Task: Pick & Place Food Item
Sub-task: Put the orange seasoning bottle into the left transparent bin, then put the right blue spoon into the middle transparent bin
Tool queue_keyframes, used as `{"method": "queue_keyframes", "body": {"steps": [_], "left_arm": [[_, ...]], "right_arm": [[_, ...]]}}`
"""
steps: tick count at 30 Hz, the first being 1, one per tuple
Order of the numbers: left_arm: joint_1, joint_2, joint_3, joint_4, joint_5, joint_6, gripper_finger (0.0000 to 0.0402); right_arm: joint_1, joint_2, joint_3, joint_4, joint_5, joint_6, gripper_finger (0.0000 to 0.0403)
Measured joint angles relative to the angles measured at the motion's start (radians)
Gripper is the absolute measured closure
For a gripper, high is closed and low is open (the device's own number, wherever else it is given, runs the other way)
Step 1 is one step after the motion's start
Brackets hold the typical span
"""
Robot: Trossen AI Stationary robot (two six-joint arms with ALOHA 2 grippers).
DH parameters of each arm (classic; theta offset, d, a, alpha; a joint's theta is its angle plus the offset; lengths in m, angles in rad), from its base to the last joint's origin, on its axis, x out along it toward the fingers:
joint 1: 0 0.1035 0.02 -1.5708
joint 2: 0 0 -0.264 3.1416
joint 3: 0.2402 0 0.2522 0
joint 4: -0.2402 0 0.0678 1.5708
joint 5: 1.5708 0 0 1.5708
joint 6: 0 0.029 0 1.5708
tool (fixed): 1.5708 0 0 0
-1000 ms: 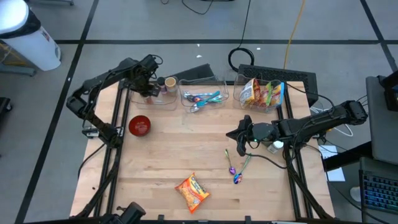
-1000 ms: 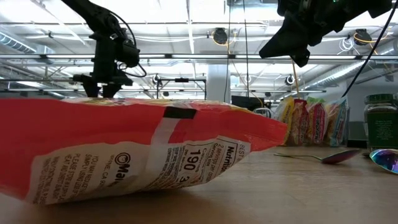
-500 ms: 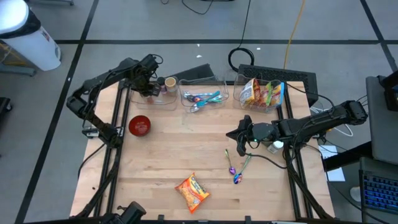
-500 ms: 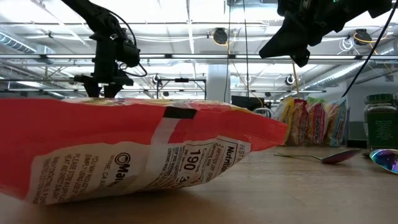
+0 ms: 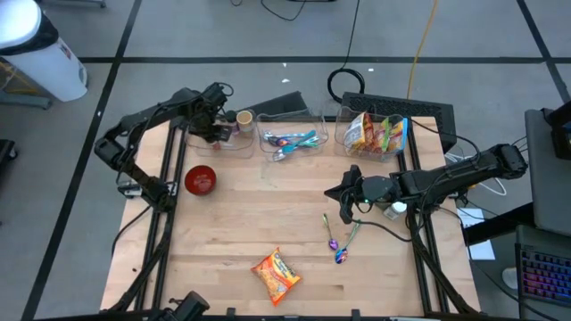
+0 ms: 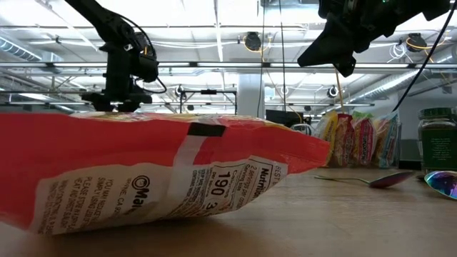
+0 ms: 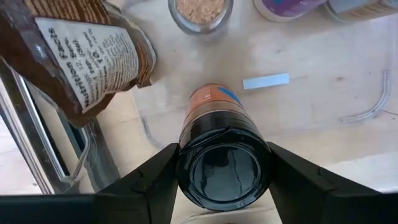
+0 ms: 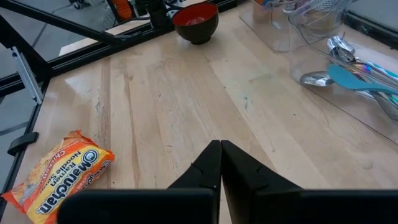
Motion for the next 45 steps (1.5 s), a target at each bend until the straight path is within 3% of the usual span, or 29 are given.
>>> {"method": "queue_keyframes", "body": {"steps": [6, 21, 31, 35, 40, 43, 45], "left_arm": [[0.000, 0.000, -0.005, 0.003, 0.000, -0.004, 0.0183], [0.004, -0.008, 0.001, -0.012, -0.016, 0.005, 0.0111], [0.005, -0.095, 0.170, -0.011, 0.041, 0.062, 0.0108], [0.004, -0.122, 0.260, -0.007, 0.125, 0.067, 0.0110], [-0.026, -0.147, 0.309, 0.092, 0.396, 0.073, 0.0119], [-0.102, -0.161, 0.309, 0.178, 0.556, 0.113, 0.0131], [-0.174, -0.162, 0.310, 0.229, 0.600, 0.137, 0.0140]], "right_arm": [[0.000, 0.000, 0.000, 0.000, 0.000, 0.000, 0.0403], [0.000, 0.000, 0.000, 0.000, 0.000, 0.018, 0.0403], [0.000, 0.000, 0.000, 0.005, 0.000, 0.018, 0.0403], [0.000, 0.000, 0.000, 0.036, 0.002, 0.018, 0.0403], [-0.003, 0.000, 0.000, 0.112, 0.019, -0.002, 0.0403], [-0.014, 0.000, 0.000, 0.149, 0.032, -0.008, 0.0403], [-0.023, 0.000, 0.000, 0.160, 0.029, -0.008, 0.0403]]}}
